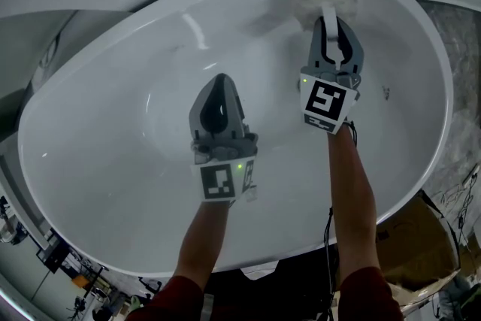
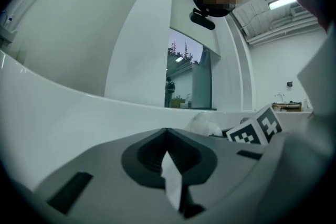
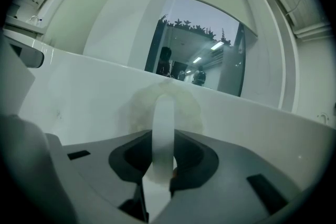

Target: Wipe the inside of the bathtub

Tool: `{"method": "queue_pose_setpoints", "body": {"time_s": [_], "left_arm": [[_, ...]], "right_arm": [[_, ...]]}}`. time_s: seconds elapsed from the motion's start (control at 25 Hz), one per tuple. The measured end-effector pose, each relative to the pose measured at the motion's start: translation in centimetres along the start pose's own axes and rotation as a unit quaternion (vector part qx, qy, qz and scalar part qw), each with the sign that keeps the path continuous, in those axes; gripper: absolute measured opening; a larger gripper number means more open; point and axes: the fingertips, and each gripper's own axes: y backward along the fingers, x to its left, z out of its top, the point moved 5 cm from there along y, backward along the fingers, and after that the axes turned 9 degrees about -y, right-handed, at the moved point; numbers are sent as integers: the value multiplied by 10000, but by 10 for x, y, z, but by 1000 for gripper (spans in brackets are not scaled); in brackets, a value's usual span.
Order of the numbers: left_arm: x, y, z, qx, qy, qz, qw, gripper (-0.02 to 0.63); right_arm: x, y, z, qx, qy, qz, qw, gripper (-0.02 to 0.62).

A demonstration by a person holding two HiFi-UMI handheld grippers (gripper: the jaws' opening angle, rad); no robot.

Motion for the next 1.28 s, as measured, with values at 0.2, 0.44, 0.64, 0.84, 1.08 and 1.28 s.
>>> {"method": "queue_pose_setpoints", "body": {"time_s": [0.2, 0.44, 0.64, 0.84, 1.08, 1.28], "left_arm": [[21, 16, 0, 37, 75, 119, 9999, 14], [84, 62, 10, -29, 155, 380, 9992, 14], [174, 125, 15, -45, 189, 759, 9969, 14], [260, 192, 3, 17, 310, 1204, 9922, 14], [377, 272, -15, 162, 277, 1747, 9841, 14], [445, 317, -31, 242, 68, 2038, 9787, 14]], "right_arm": [[12, 11, 8, -7, -262, -125, 9996, 94], [77, 44, 35, -67, -288, -34, 9996, 93], [178, 70, 68, -160, -144, 285, 9994, 93], [293, 99, 77, -201, -146, 685, 9973, 93], [454, 126, 80, -129, -159, 1300, 9913, 93], [554, 141, 78, -99, -126, 1723, 9849, 93]]}}
